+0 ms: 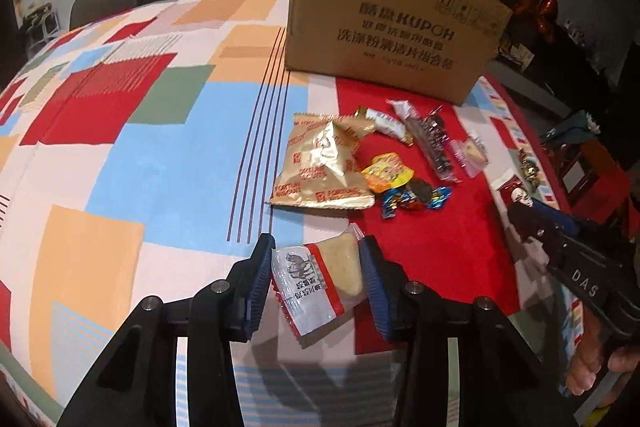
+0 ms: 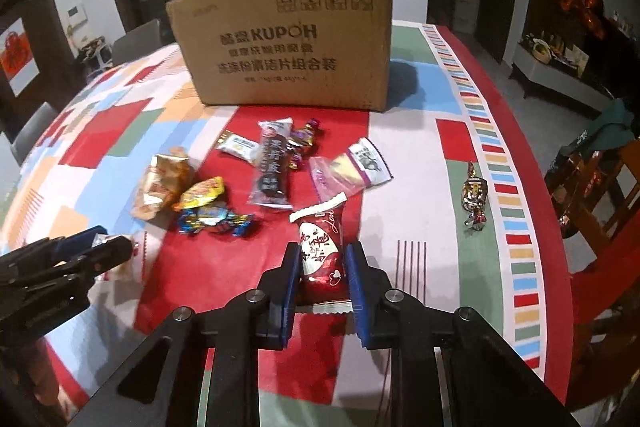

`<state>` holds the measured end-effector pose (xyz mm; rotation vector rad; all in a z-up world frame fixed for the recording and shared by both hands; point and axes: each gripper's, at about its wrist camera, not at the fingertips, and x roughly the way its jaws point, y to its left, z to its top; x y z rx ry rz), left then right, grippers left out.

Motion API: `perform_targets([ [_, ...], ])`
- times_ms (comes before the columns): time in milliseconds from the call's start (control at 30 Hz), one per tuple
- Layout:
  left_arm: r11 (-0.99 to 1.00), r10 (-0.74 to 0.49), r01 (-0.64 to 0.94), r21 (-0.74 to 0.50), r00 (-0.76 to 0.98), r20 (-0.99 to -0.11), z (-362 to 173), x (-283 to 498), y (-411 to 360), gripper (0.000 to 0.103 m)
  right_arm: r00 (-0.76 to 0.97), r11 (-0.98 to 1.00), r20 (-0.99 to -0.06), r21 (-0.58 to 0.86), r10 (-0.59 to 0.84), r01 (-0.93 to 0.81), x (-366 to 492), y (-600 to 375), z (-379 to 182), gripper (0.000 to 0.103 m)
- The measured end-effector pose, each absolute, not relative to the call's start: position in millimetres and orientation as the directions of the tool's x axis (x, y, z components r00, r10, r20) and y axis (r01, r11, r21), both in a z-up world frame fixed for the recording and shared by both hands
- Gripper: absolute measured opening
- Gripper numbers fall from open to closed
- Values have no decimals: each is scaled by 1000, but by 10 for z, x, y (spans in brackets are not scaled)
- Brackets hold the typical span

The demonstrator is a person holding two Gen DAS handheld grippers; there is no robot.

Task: Organize snacks
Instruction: 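Grasp the white-and-red wrapped cake with the left tool while the right tool grasps the red-and-white packet, then carry both packets over the box and open both tools to release them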

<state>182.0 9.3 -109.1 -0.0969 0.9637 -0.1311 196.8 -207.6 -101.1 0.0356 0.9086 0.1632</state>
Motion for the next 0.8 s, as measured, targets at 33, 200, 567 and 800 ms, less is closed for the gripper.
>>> perform_targets([
  [33,987,-157,71,-142,569,-807,-1058,1809,94,43,608,986,-777,103,162,-130,1946,-2068,-983,24],
  [200,986,-165,89,-139,606,-778,-875,1768,82,43,633,982,-751,119,185,-146,1877,-2059,-842,24],
  [567,980,-198,143,-137,673,-712,-482,1805,4,43,698,976,-683,131,215,-173,1843,-2041,-472,24],
  [800,976,-214,179,-121,720,-660,-212,1888,-70,43,737,975,-638,143,224,-172,1936,-2013,-232,24],
])
